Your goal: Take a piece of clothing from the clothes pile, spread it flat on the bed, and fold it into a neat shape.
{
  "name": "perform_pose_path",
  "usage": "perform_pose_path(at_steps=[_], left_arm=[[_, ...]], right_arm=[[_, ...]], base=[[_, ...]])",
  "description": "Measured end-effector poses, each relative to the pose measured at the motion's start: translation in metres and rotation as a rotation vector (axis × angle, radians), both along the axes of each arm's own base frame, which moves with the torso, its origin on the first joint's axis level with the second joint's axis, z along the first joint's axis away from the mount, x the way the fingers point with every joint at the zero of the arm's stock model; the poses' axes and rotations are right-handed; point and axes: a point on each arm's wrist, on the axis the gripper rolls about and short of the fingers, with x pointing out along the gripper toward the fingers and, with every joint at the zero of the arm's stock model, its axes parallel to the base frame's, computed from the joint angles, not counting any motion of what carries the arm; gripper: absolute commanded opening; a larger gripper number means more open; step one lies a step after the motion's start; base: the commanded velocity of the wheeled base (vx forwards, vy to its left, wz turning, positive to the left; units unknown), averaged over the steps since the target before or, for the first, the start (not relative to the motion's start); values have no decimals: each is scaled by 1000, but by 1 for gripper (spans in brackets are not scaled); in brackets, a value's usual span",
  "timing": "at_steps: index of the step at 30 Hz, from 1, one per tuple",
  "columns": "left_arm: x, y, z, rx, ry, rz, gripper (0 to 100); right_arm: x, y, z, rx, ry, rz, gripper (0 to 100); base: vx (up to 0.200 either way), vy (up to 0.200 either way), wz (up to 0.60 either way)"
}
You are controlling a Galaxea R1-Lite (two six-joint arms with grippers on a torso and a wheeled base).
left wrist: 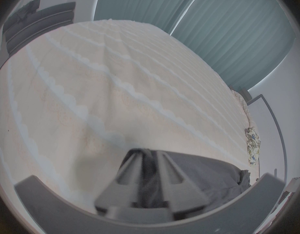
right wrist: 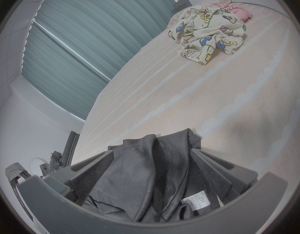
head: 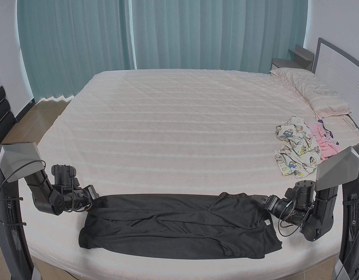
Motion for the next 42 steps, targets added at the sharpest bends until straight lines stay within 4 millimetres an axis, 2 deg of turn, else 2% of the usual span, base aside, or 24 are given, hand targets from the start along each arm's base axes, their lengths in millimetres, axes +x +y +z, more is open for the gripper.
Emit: perform_pose_path(at_steps=[11, 26, 38, 39, 42], left_arm=[[7, 8, 4, -28, -74, 82, 0], [11, 20, 8, -47, -131, 130, 0], [14, 20, 5, -49, -129, 129, 0], [14, 20, 5, -49, -128, 129, 0], [14, 20, 5, -49, -128, 129, 0]], right_arm=[[0, -2, -2, -2, 5, -8, 100], [9, -22, -1, 4, -15, -69, 100], [22, -20, -14, -10, -33, -38, 100], [24, -20, -15, -11, -35, -37, 0], [28, -19, -21, -17, -34, -32, 0]], base=[[0, 0, 0], [0, 0, 0], [0, 0, 0], [0, 0, 0], [0, 0, 0]])
